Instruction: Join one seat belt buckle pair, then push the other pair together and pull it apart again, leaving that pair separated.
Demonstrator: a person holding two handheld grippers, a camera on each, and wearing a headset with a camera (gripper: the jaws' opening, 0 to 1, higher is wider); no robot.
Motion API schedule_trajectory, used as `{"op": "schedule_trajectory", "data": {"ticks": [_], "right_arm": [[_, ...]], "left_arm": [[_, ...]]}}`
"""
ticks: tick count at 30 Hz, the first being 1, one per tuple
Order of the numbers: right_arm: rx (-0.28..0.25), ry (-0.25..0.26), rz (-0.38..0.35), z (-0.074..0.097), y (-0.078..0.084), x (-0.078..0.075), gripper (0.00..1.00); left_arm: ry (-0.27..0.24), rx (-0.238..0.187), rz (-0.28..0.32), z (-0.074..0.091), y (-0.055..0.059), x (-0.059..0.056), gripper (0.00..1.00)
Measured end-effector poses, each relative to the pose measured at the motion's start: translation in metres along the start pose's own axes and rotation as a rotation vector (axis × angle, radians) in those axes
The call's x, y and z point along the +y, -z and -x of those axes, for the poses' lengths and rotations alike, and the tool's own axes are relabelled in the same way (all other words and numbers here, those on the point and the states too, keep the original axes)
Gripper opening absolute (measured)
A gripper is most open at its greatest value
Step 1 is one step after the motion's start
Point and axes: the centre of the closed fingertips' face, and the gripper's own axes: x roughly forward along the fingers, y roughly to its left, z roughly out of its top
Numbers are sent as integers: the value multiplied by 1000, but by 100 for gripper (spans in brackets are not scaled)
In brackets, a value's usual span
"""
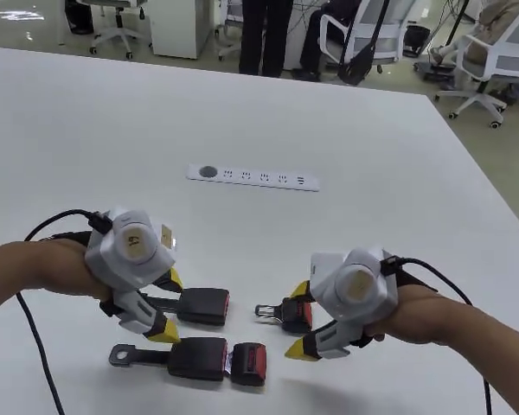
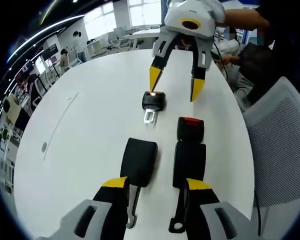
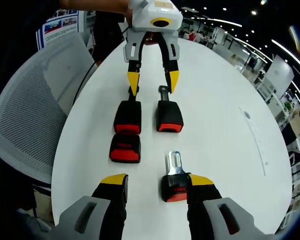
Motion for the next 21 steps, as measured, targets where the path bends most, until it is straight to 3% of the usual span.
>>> {"op": "schedule_trajectory", "data": {"ticks": [10, 21], "right_arm": [[31, -7, 21, 0, 17, -16, 43], [48, -36, 23, -9, 22, -28, 39]], "left_arm": [[-4, 18, -9, -4, 4, 21, 45], [-1, 48, -19, -12, -2, 29, 40]]}}
